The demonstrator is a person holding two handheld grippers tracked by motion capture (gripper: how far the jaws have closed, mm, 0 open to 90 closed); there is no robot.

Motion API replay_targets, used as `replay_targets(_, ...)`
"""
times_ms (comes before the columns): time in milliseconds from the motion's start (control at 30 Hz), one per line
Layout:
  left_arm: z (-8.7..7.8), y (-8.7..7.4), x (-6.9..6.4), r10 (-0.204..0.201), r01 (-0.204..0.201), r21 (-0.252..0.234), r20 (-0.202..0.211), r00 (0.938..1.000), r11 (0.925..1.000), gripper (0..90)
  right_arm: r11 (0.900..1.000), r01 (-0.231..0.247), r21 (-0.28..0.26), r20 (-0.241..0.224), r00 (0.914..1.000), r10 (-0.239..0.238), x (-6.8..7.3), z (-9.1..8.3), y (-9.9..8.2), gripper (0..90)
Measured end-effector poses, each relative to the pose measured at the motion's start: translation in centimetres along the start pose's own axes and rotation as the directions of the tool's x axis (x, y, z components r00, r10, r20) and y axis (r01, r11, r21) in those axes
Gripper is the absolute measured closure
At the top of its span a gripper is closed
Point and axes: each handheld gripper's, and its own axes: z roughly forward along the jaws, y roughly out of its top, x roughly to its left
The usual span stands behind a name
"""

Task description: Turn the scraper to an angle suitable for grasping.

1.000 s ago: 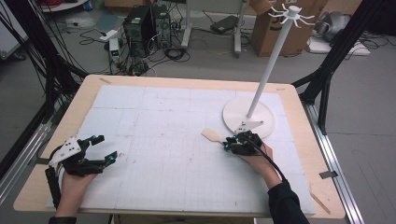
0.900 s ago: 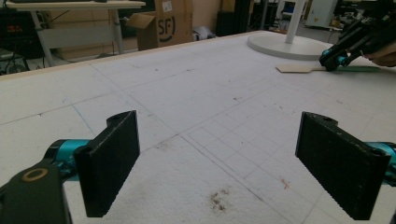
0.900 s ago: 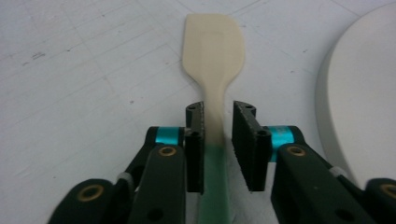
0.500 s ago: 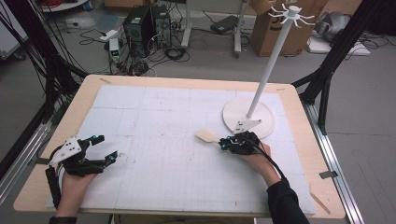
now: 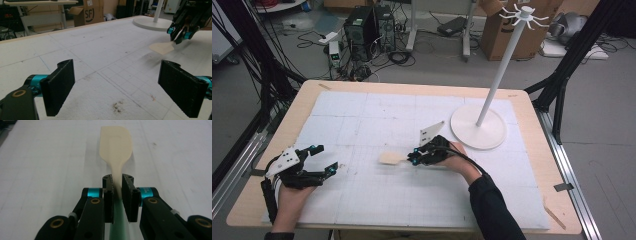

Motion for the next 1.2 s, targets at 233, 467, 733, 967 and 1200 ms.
replay_targets(233, 0.0, 0.0, -0.1, 0.007, -0.007, 0.005, -0.008, 0.9999, 1.0, 14.6, 0.9969, 0.073, 0.03, -0.081, 0.9943, -0.07, 0.6, 3.6, 1.8, 80.9)
replay_targets(467, 0.0, 0.0, -0.1, 0.01, -0.01, 0.006, -0.007, 0.9999, 0.9999, 14.7, 0.9936, 0.096, 0.06, -0.055, 0.9942, -0.093, 0.9, 4.5, 2.1, 71.4)
replay_targets(733, 0.0, 0.0, -0.1, 0.014, -0.014, 0.007, -0.004, 0.9999, 0.9999, 14.7, 0.9903, -0.068, -0.121, 0.169, 0.9818, 0.088, 1.8, -3.1, -0.2, 35.9)
replay_targets(967, 0.0, 0.0, -0.1, 0.008, -0.008, 0.005, -0.005, 1.0, 1.0, 14.7, 0.9349, -0.169, -0.312, 0.33, 0.9033, 0.274, 4.1, -10.0, -6.4, 30.8)
replay_targets(1200, 0.0, 0.0, -0.1, 0.007, -0.007, 0.004, -0.007, 1.0, 1.0, 14.7, 0.8918, -0.209, -0.401, 0.478, 0.7829, 0.399, 7.5, -13.6, -12.4, 21.2)
